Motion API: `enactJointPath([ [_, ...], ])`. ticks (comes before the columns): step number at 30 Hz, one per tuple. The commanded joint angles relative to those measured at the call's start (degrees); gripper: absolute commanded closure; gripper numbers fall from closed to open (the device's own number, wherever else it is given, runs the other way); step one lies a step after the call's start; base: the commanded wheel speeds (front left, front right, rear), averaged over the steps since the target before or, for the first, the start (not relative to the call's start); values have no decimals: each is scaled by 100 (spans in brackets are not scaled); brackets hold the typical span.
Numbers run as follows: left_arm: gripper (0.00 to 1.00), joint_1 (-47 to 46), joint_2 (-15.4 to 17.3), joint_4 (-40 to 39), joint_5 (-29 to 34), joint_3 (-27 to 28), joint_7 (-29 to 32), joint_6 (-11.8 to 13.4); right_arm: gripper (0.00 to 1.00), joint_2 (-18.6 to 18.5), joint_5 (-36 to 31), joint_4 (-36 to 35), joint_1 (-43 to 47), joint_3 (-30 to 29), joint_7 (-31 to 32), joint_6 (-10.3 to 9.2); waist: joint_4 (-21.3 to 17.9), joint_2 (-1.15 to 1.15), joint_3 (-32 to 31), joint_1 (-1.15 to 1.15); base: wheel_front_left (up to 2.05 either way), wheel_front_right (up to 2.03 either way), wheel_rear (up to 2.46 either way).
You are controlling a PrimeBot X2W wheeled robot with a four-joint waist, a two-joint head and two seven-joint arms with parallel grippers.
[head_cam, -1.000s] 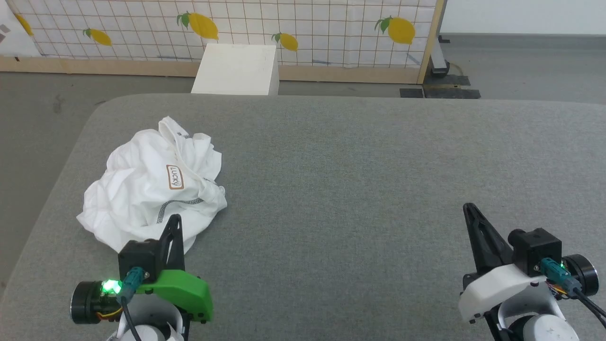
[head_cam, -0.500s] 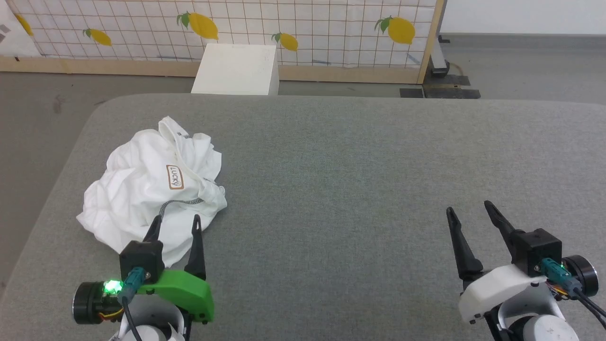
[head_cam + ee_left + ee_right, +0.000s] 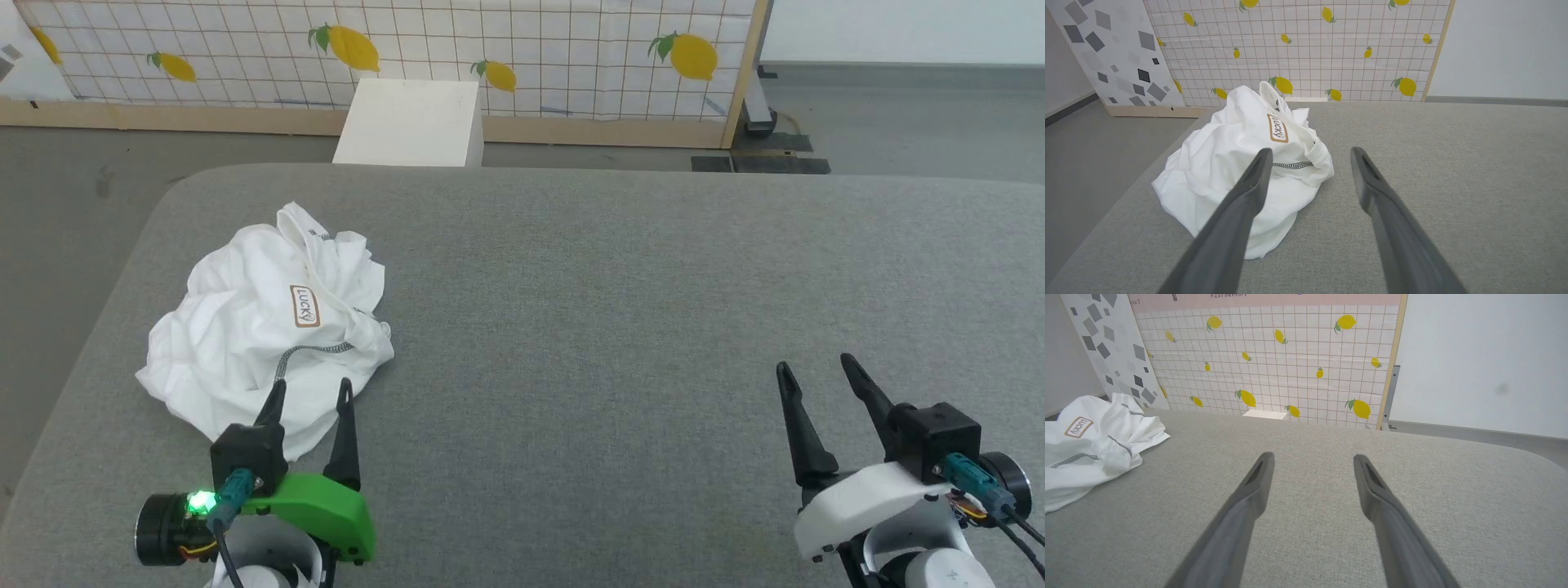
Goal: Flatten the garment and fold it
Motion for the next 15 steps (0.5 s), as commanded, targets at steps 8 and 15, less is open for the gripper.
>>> enactJointPath([
  [8, 0, -2, -3, 86, -188, 8, -154, -11, 0, 1, 170, 107, 99, -4, -155, -2, 202, 0, 4, 0, 0, 0, 0],
  [15, 0, 30, -4, 113, -270, 45, -235, -3, 0, 2, 255, 178, 113, 18, -237, -3, 471, 0, 17, 0, 0, 0, 0],
])
